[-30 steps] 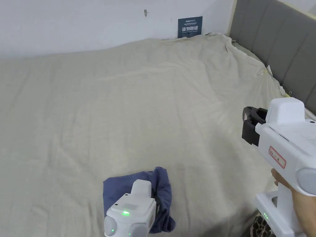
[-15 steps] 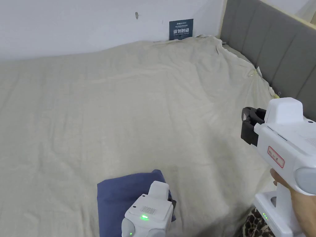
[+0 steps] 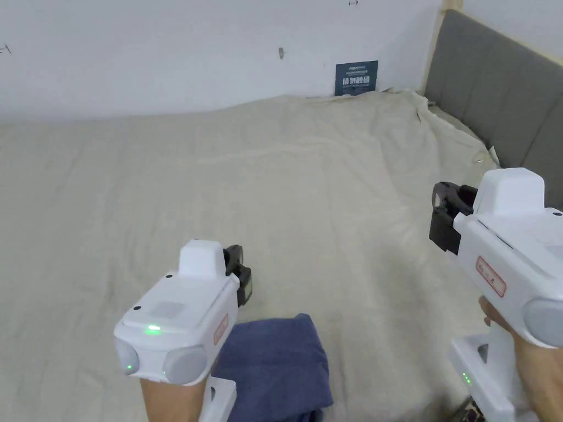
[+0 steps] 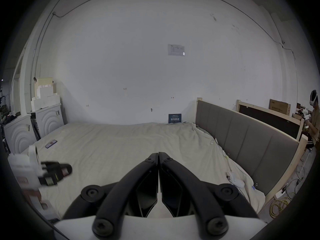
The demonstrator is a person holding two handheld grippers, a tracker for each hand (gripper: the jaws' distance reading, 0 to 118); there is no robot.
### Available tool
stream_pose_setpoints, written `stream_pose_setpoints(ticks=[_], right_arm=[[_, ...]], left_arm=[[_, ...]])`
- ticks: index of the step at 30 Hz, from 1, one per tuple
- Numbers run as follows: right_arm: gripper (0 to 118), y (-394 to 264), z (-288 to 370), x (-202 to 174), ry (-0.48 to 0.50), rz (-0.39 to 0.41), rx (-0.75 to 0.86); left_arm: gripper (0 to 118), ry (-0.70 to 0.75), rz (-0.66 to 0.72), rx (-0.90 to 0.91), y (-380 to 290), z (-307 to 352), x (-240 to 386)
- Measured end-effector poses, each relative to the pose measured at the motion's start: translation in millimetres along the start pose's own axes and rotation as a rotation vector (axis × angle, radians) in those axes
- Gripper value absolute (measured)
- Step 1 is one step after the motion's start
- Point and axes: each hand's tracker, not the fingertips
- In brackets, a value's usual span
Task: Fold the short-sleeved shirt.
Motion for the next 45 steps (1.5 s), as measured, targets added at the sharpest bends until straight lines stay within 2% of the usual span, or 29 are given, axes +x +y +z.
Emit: stream_pose_setpoints(ticks=[8,12,18,27,34,38,45], right_arm=[[0,6,-2,-35,0.051,0.004,0.061],[0,5,-1,-51,0.065,0.023,0.096],[0,-1,-6,-66,0.081,0.030,0.136],[0,-28,-15,-87,0.106,0.039,0.095],[0,-122,-41,-115,0.200,0.043,-0.092],[0,-172,-59,-128,0.212,0.048,-0.204],[0,-237,-89,-144,0.221,0.062,-0.307]], left_arm=[[0,0.184,0.049,0.147,42,34,-74],[0,0.265,0.028,0.193,47,53,-98],[0,0.315,0.032,0.227,44,73,-115],[0,0.295,0.101,0.181,31,74,-123],[0,0.193,0.229,0.076,2,76,-133],[0,0.164,0.264,0.007,-18,77,-136],[1,0.125,0.336,-0.148,-54,71,-146]])
